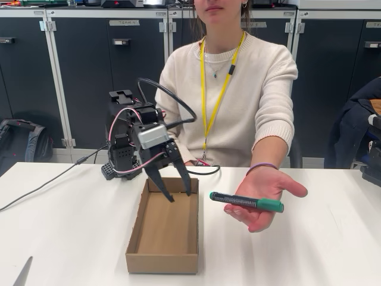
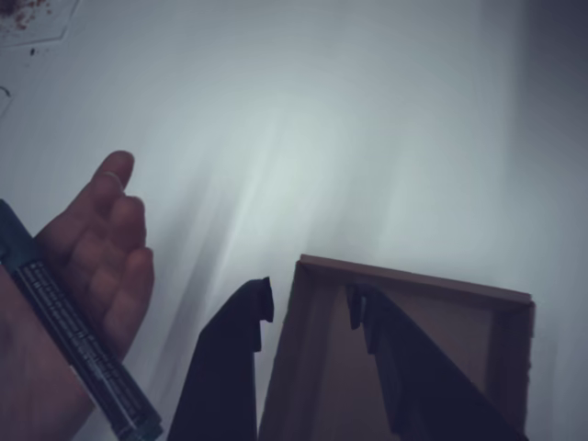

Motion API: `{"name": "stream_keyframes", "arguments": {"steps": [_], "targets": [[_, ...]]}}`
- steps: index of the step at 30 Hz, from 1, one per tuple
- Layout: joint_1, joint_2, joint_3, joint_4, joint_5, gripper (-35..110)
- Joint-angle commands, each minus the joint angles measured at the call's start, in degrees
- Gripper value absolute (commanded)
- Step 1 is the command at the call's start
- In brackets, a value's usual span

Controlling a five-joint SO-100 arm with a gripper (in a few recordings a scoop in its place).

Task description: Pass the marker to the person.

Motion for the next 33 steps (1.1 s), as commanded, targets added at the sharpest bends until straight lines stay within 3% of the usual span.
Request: {"name": "stream_keyframes", "arguments": {"steps": [1,33], "targets": [[4.5,8.8,4.0,-2.7,-1.4,17],[5.0,10.6,6.9,-1.8,-0.1,18]]}}
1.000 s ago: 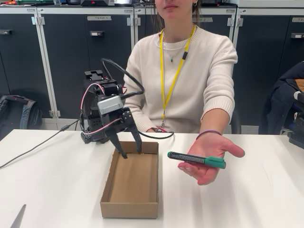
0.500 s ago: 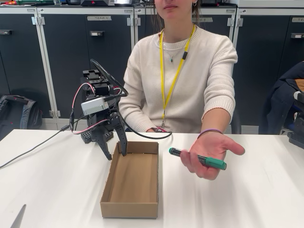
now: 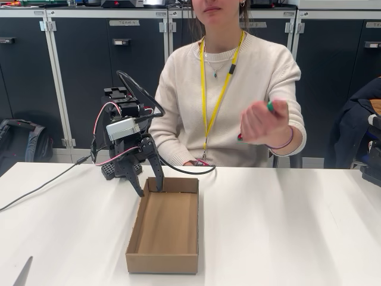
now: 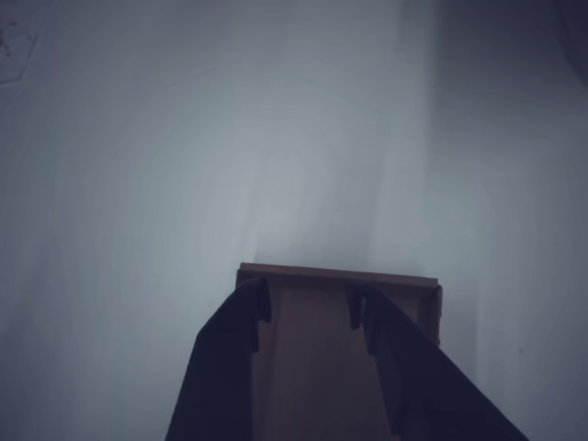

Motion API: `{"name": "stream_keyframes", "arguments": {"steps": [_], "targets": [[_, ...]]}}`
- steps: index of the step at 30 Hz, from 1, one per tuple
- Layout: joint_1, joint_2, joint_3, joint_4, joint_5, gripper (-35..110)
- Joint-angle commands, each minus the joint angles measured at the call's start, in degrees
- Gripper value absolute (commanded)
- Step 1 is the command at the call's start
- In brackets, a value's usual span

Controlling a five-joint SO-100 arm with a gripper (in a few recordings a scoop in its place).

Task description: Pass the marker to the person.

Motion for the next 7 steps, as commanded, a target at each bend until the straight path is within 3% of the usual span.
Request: {"name": "stream_keyframes", "arguments": {"steps": [1,7], "targets": [[0.4,4.6,0.0,-1.4,0.0,18],[0.4,4.7,0.3,-1.8,-0.2,18]]}}
